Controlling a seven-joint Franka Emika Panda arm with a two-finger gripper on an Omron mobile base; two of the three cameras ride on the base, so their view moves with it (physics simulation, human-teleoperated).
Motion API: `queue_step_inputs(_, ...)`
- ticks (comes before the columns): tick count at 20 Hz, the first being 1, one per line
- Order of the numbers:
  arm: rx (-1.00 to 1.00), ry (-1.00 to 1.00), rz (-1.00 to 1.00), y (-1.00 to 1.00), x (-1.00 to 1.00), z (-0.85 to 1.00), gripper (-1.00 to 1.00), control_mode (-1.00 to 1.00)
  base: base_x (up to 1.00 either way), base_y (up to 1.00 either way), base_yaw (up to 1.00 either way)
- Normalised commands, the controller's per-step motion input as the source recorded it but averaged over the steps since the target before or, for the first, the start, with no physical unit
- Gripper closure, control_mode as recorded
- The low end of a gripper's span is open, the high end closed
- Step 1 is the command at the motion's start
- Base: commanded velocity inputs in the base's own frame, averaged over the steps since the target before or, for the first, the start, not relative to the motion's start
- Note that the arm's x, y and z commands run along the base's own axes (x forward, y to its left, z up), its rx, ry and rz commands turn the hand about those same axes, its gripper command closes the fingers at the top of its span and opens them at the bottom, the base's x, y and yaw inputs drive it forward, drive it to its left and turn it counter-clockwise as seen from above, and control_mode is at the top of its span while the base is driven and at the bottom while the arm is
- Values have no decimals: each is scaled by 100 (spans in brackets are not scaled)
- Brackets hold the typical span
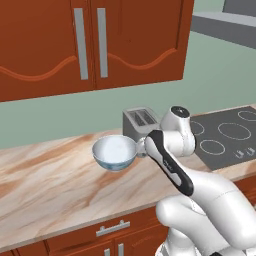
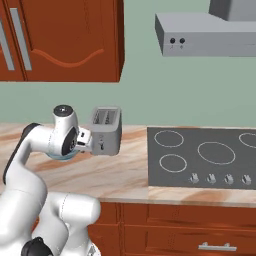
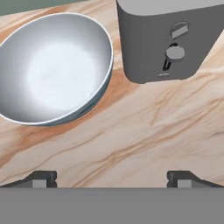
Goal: Pick the cup and bowl from the counter and place them on the counter next to the sink.
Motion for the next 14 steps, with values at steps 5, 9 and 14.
queue_step_inputs(5, -3, 3, -9, 91, 13, -1, -100, -100, 0, 0, 0)
queue_step_inputs(9, -1, 5, -6, 73, 12, 0, -100, -100, 0, 0, 0)
queue_step_inputs(14, -3, 4, 0, 62, 22, 0, -100, -100, 0, 0, 0)
